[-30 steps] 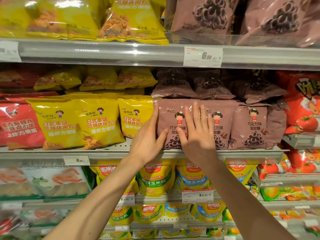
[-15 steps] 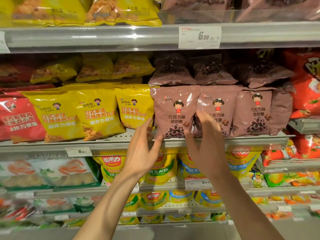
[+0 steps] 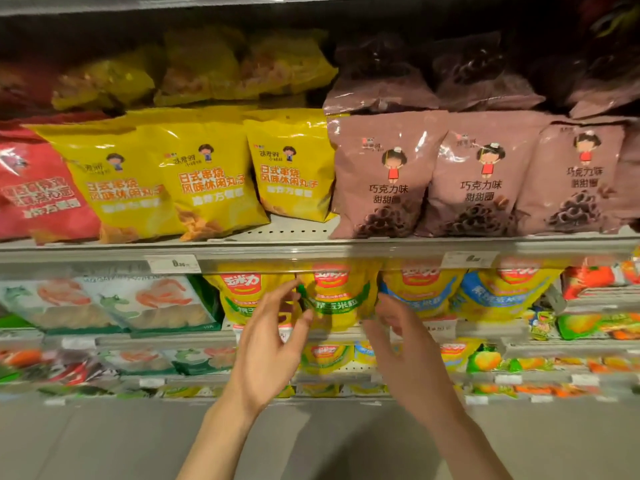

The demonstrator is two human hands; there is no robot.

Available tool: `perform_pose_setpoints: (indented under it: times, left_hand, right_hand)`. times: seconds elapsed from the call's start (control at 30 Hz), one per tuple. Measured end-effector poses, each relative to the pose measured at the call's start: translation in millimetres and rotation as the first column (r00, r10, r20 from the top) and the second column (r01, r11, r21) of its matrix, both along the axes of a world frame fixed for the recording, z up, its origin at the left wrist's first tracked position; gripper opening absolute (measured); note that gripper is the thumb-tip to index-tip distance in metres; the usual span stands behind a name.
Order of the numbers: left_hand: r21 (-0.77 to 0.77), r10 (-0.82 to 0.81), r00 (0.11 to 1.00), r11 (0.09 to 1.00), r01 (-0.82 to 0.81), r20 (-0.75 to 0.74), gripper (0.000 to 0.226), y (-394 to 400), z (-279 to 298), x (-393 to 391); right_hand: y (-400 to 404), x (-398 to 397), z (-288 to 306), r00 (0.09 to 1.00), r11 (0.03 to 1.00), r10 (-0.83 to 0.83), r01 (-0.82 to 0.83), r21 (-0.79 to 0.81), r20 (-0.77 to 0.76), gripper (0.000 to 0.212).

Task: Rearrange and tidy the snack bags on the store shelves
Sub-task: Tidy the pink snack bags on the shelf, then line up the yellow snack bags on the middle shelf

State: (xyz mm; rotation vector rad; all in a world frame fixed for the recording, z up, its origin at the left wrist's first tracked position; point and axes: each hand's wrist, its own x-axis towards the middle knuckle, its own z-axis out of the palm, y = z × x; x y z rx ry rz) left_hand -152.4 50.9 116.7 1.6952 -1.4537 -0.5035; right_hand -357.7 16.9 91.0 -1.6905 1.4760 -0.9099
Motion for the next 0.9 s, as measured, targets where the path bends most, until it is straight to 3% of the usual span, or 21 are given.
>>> perform_pose_setpoints:
  times: [0.17,0.33,0.7,0.8,0.9]
  left_hand:
    - [0.015,-0.090,0.993,0.996,0.091,-0.071,0.040,0.1,-8.2,54.3]
    - [0.022,-0.110,0.984,0.993,0.114,-0.142,0.038,0.6,-2.3,124.0]
    - [-0.189,-0.125,0.989,0.976,0.108,-0.082,0.039,-14.8,58.5,183.0]
    - [-0.270,-0.074,0.996,0.961,0.060,-0.042,0.041,-23.1,76.4,177.0]
    - [-0.297,0.035,0.999,0.954,-0.033,0.001,0.051,-34.2,87.3,168.0]
  right_hand:
    - [10.9,41.6,-6.4,0.990,0.990,-0.137,0.138,-0.001,-0.033,0.034]
    - [25.3,105.1,0.5,0.960,0.961,-0.271,0.274,-0.045,0.064,0.055]
    - [-1.8,182.6,60.0,0.971,0.945,-0.238,0.239,-0.223,0.032,0.033]
    - [-26.7,188.9,83.1,0.979,0.908,-0.204,0.193,-0.373,0.012,0.032]
    - [-53.7,191.2,104.6,0.959,0.792,-0.280,0.210,-0.573,-0.036,0.035]
